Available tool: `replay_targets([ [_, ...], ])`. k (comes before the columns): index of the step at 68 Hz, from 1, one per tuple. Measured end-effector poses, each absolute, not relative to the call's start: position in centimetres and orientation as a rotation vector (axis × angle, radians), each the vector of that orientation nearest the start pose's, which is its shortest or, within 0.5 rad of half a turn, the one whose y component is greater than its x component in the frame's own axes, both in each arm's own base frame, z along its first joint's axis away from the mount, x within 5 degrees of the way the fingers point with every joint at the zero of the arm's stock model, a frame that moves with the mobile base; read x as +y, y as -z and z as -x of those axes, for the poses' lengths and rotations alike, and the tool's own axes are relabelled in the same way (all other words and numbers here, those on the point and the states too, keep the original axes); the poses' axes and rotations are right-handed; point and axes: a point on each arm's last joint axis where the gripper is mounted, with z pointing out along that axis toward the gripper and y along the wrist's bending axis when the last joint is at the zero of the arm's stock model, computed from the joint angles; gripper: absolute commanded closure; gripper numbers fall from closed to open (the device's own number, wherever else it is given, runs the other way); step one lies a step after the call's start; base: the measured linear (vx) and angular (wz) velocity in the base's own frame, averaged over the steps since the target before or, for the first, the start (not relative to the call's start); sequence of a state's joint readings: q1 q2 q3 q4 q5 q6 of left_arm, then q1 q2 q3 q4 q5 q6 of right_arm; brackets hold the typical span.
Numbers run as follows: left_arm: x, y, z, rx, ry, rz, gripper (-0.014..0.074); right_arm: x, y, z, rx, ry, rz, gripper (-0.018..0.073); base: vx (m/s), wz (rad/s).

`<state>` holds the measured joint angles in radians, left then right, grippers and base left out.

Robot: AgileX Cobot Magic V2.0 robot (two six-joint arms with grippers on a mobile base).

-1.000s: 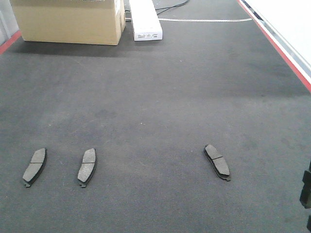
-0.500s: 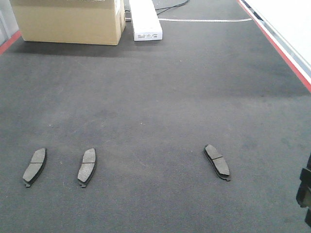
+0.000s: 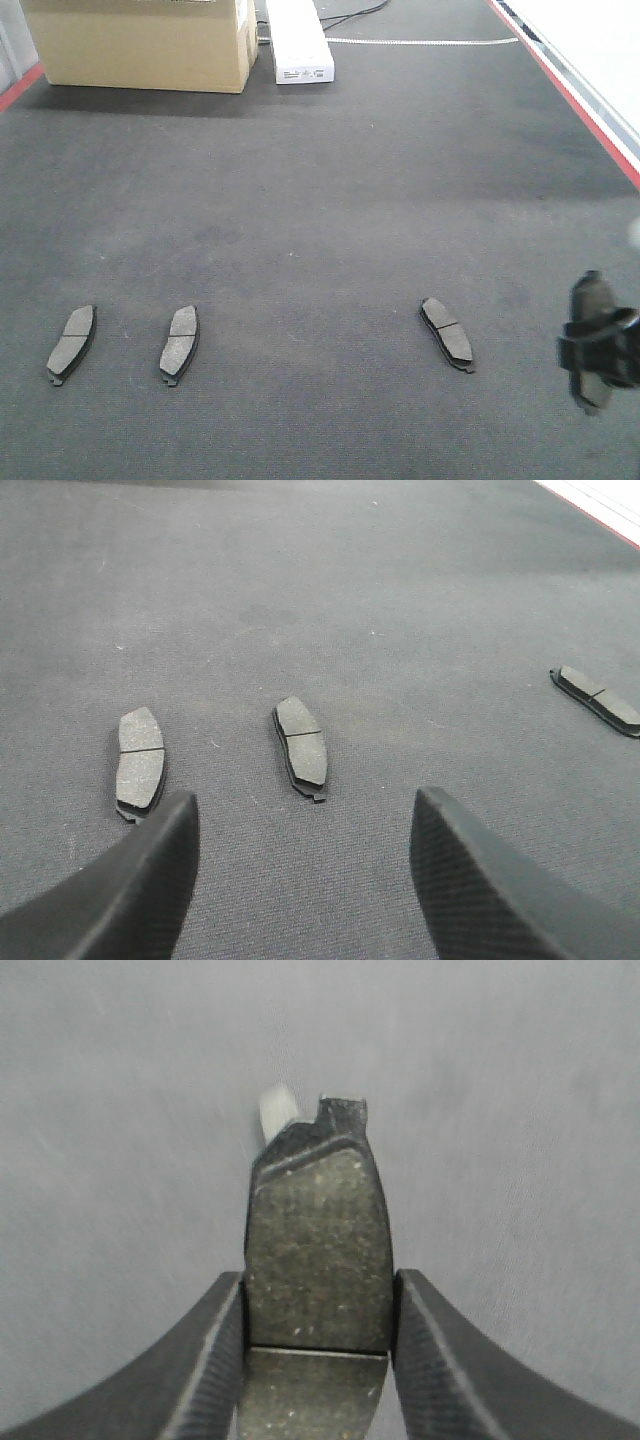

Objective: Move and align brake pads A on conveyor
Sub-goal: 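Lower the right gripper and release its brake pad beside the other pad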

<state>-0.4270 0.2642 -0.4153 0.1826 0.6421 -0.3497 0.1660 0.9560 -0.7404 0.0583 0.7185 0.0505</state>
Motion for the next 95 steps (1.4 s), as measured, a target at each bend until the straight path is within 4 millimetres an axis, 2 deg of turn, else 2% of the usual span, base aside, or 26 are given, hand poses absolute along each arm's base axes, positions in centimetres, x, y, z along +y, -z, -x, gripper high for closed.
replay_targets([
  [10,-1.6,-28.0,-5.8,1.971,0.305,-0.150,0.0146,4.0,-27.6,-21.6,2.584,-0.150,0.102,0.0542,0.00,0.00],
  [23,-1.6,-28.0,-5.8,1.971,0.305,-0.150,0.0146,5.8,-25.9,-26.0,2.681,-0.192,0.106,0.0510,0.00,0.00],
  [43,-1.6,-28.0,-5.8,1.971,0.305,-0.150,0.0146,14.1,-23.9,-31.8,2.752,-0.263,0.309,0.0480,0.00,0.00],
  [54,-1.6,-28.0,-5.8,1.971,0.305,-0.151,0.0146,16.6,-21.3,-35.0,2.869,-0.253,0.333,0.0466,0.00,0.00],
  [67,-1.6,-28.0,-5.8,1.971,0.303,-0.152,0.0146,17.8,-18.9,-37.3,2.946,-0.236,0.341,0.0396,0.00,0.00],
  [84,-1.6,-28.0,-5.8,1.971,0.303,-0.152,0.0146,18.6,-16.0,-38.9,2.999,-0.238,0.298,0.0170,0.00,0.00],
  [95,-1.6,-28.0,-5.8,1.971,0.303,-0.152,0.0146,18.6,-16.0,-39.1,2.993,-0.238,0.248,0.0087,0.00,0.00],
])
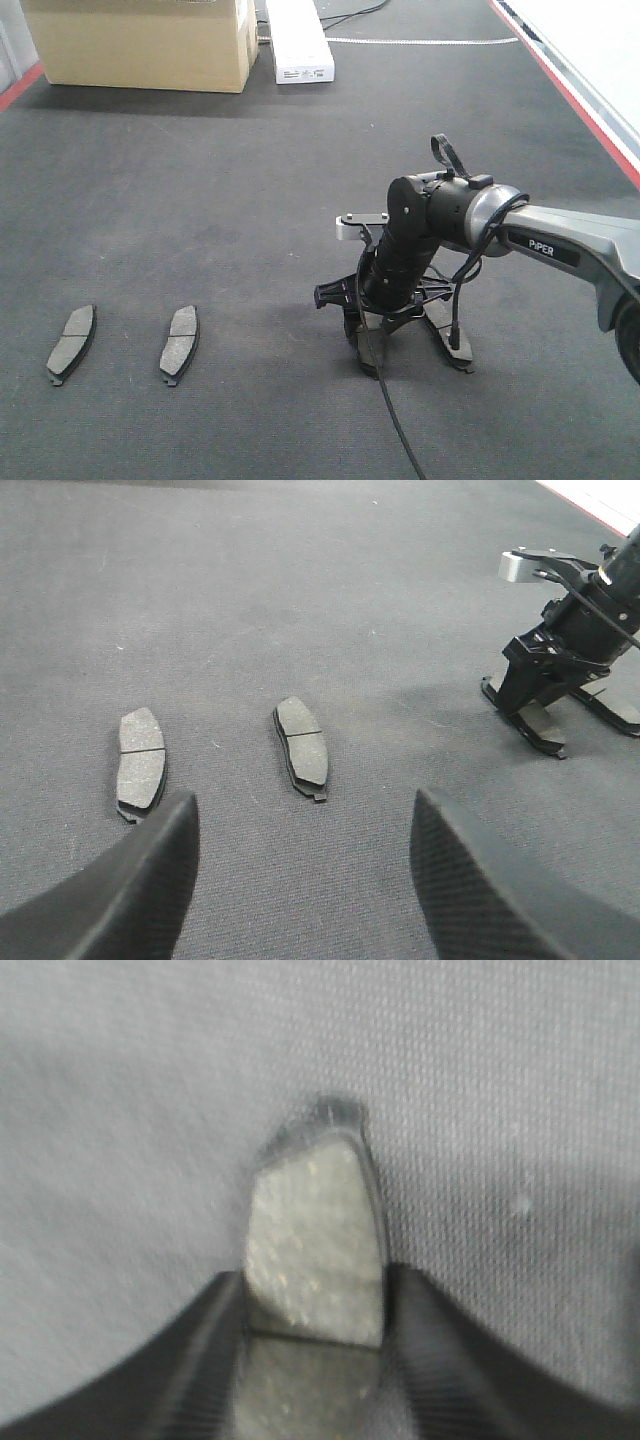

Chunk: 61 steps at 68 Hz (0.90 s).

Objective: Move and align brake pads A on conveyor
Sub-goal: 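Lower the right gripper and release its brake pad beside the other pad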

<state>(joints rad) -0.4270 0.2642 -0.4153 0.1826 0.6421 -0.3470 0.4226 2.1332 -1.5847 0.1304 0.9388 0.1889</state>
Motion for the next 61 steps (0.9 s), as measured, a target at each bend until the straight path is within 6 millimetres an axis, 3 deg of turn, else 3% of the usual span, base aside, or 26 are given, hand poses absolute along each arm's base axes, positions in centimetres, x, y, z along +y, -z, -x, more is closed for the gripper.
replay_targets([
  [13,-1.6,-28.0,-5.8,1.971,0.303,-0.152,0.0146,17.9,-17.7,-39.0,2.968,-0.140,0.234,0.0088,0.00,0.00],
  [27,-1.6,-28.0,-5.8,1.971,0.303,-0.152,0.0146,16.5,-24.9,-37.1,2.824,-0.111,0.267,0.0088,0.00,0.00],
  [38,-1.6,-28.0,-5.8,1.971,0.303,-0.152,0.0146,14.4,-30.0,-33.2,2.680,-0.129,0.272,0.0088,0.00,0.00],
  [61,-1.6,-28.0,-5.8,1.971,0.303,-0.152,0.0146,9.0,-33.7,-22.5,2.447,-0.132,0.246,0.0088,0.00,0.00],
])
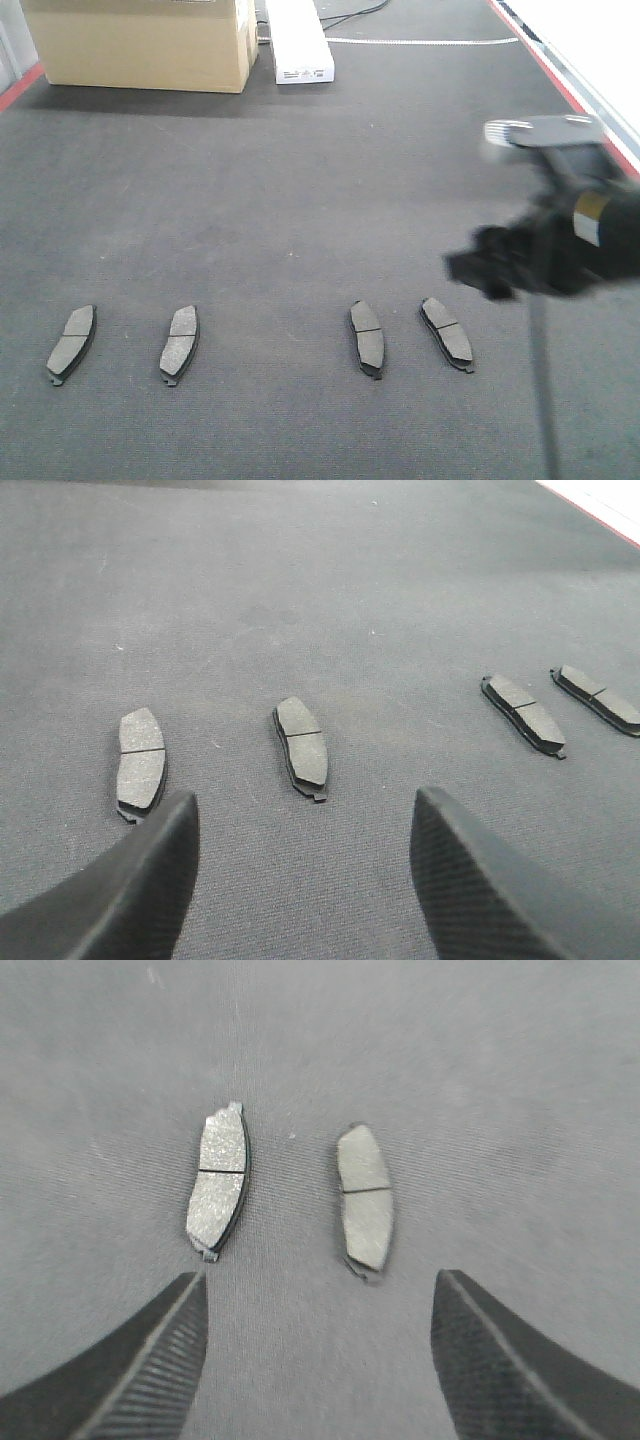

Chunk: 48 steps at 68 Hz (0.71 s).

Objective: Move and align brake pads A on conveyor

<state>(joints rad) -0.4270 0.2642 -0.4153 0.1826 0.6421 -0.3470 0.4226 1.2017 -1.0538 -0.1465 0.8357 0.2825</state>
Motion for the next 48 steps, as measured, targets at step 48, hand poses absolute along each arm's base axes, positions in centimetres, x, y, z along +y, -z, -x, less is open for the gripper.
replay_targets([
  [48,-1.6,-28.0,-5.8,1.962,0.306,-0.154,0.0146,1.5,-29.5,-5.6,1.927,-0.220,0.283,0.0088,0.00,0.00],
])
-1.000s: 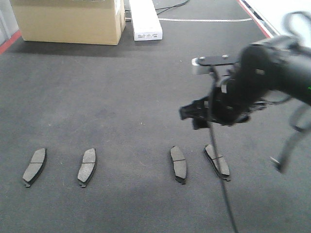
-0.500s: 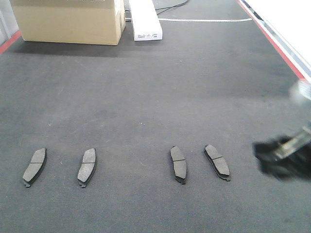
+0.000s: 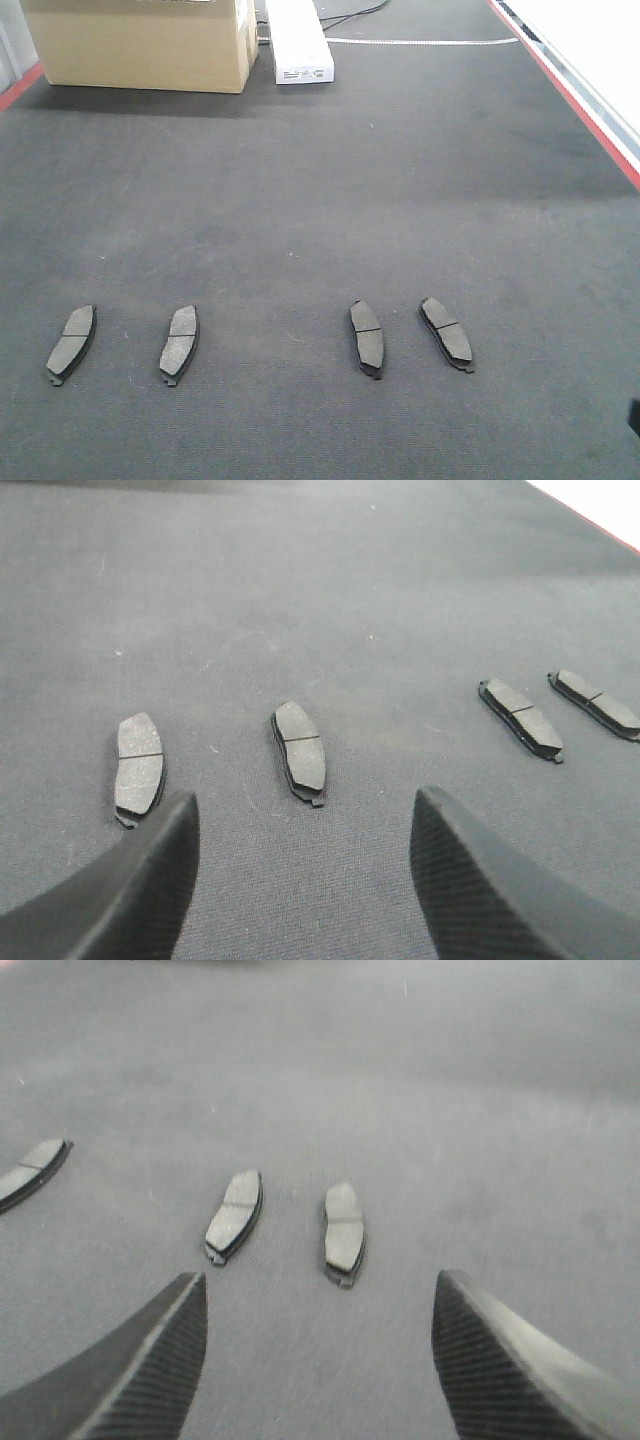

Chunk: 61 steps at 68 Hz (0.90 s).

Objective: Move and align brake pads A on conveyor

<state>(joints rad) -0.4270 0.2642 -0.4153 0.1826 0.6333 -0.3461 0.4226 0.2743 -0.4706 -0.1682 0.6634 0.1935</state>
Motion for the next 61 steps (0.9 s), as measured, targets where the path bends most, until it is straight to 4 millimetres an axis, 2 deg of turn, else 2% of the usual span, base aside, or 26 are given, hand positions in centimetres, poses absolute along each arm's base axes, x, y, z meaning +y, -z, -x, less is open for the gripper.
replay_targets([
  [10,-1.6,-28.0,-5.8,1.962,0.306,-0.154,0.0155,1.1,-28.8,-4.5,1.819,-0.233,0.289,0.0092,0.00,0.00],
  [15,-1.6,-28.0,-5.8,1.962,0.306,-0.154,0.0202,1.0,-28.8,-4.3,1.799,-0.236,0.288,0.0129,0.00,0.00],
  [20,-1.6,-28.0,-5.8,1.962,0.306,-0.154,0.0325,1.0,-28.8,-4.4,1.793,-0.237,0.289,0.0228,0.00,0.00],
  [28,-1.6,-28.0,-5.8,1.963,0.309,-0.153,0.0601,1.0,-28.8,-4.4,1.794,-0.237,0.289,0.0506,0.00,0.00],
  [31,-1.6,-28.0,-5.8,1.962,0.310,-0.152,0.0605,1.0,-28.8,-4.4,1.794,-0.237,0.289,0.0578,0.00,0.00],
  [61,-1.6,-28.2,-5.9,1.947,0.315,-0.153,0.0604,1.1,-28.8,-4.3,1.796,-0.249,0.286,0.0571,0.00,0.00],
])
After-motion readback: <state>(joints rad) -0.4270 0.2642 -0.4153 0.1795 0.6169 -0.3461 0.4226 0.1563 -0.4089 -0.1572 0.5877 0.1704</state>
